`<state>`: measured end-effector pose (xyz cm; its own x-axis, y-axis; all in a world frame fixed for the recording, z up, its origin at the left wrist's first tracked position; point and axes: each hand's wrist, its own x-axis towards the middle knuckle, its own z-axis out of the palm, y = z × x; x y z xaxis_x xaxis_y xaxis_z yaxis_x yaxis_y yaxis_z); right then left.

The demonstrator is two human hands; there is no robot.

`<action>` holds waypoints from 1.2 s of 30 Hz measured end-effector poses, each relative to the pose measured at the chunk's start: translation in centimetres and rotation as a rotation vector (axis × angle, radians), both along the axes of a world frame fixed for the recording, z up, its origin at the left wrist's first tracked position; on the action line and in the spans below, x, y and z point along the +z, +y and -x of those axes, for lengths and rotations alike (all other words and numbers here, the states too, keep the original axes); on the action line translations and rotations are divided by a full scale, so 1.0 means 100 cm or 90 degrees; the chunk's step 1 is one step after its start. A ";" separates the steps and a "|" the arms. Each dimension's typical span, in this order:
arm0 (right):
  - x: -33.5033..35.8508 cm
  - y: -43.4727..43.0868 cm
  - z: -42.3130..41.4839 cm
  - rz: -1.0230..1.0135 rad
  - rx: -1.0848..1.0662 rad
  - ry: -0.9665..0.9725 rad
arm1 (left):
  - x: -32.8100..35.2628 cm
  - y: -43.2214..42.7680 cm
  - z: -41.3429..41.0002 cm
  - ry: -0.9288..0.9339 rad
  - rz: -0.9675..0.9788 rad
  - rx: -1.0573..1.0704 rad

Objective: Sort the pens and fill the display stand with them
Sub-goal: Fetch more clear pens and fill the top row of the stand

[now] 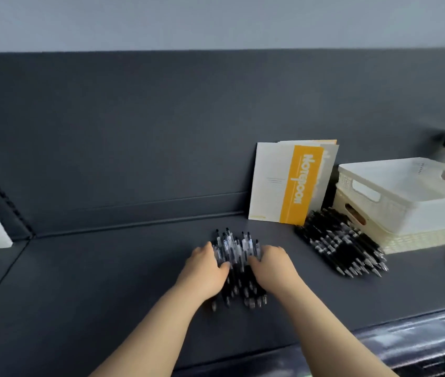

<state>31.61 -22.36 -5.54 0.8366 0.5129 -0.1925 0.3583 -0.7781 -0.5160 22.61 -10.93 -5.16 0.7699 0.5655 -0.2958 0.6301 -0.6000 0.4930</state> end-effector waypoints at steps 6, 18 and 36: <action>0.002 0.006 -0.014 -0.056 0.098 0.075 | 0.000 -0.008 -0.025 0.036 -0.006 0.041; -0.010 0.004 -0.036 -0.140 0.086 0.181 | 0.003 -0.008 -0.022 -0.066 0.172 0.155; 0.025 0.018 -0.014 -0.352 0.101 0.280 | 0.022 -0.002 0.040 -0.462 0.708 0.505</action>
